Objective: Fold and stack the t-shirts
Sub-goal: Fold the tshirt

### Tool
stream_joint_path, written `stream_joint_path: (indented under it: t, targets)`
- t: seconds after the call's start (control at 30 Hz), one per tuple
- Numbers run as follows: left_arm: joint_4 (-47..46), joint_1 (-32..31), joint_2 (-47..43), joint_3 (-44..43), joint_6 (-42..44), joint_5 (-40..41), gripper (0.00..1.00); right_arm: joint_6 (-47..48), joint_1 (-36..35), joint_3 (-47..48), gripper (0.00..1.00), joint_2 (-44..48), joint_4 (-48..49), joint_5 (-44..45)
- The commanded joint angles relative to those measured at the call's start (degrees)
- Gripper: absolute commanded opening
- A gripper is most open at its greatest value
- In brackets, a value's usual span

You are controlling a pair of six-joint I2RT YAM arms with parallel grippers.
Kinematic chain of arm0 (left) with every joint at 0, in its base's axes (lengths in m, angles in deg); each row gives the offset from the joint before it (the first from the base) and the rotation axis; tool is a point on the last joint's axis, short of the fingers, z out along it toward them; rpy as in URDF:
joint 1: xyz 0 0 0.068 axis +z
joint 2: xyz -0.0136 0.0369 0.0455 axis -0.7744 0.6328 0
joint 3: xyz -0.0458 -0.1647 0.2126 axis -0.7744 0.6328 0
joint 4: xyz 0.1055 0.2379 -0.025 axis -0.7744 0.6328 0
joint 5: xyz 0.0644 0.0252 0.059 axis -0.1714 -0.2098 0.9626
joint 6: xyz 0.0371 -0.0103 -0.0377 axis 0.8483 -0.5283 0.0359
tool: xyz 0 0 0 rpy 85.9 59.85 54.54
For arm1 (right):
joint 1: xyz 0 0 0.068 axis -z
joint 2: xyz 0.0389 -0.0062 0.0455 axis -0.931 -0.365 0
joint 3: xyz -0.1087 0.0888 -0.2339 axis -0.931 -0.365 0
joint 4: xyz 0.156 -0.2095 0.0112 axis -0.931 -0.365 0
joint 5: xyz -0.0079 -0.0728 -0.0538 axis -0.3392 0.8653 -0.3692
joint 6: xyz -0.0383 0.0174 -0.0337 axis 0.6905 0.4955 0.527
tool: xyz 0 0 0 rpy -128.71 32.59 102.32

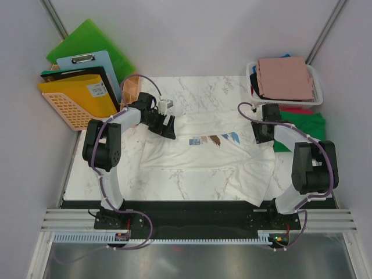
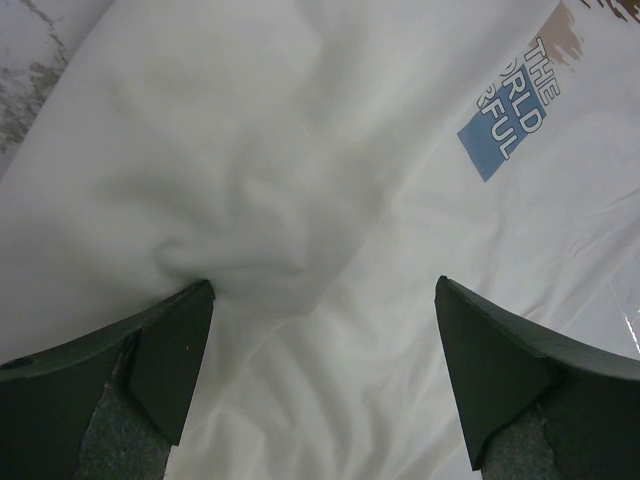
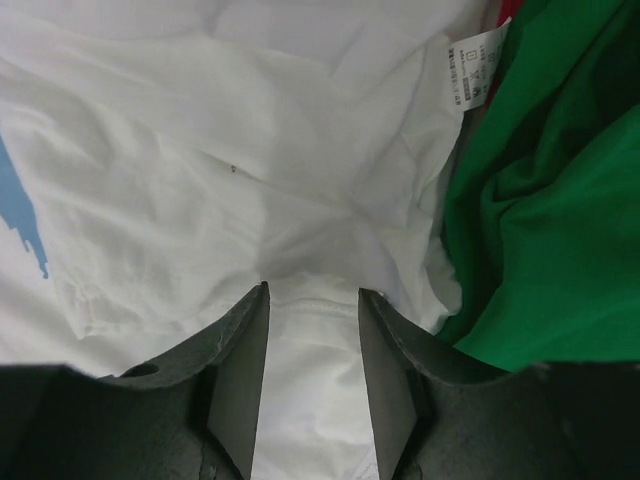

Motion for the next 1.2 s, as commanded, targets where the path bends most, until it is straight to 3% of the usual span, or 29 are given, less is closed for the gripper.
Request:
stream_joint_path:
  t: [0.0,0.27,0.3,0.33,0.37,0.67,1.03,1.07,1.1,1.17]
  targets:
    - [1.08,-0.17,-0.71,1.07,-0.8,0.49,1.0,0.99,0.24,2.87,0.48,-0.57,3.55,3.35]
    - [1.26,-0.08,0.17,0.81,-0.62,0.41,1.0,-0.41,0.42,5.5,0.27,-2.15,3.99,1.86]
    - [1.35,-0.17,0.09,0.81,-0.53,0.41,1.0,-0.58,0.42,5.6,0.23,-2.33,3.82,1.6]
    - [1.44,-0.17,0.0,0.9,-0.36,0.67,1.0,-0.67,0.42,5.68,0.07,-2.5,3.73,1.07]
    - [1.52,-0.17,-0.09,0.9,-0.27,0.93,1.0,-1.02,0.33,5.77,0.0,-2.33,3.82,0.98]
    - [1.61,-0.17,0.35,0.28,-0.18,1.72,1.0,0.11,0.33,4.28,0.0,4.95,-1.8,-3.23]
    - [2.14,-0.26,0.35,-0.68,0.0,3.57,1.0,5.2,0.33,4.63,0.02,12.35,-20.78,-14.92]
    - [2.14,-0.26,0.44,-0.86,0.08,3.74,1.0,5.65,0.33,4.72,0.06,12.87,-22.27,-15.36]
    - [2.05,-0.26,0.44,-0.86,0.08,3.83,1.0,5.91,0.33,4.89,0.21,13.22,-24.81,-15.45]
    - [2.14,-0.26,0.61,-0.95,0.26,4.01,1.0,7.85,0.33,4.98,0.39,14.8,-27.2,-16.25]
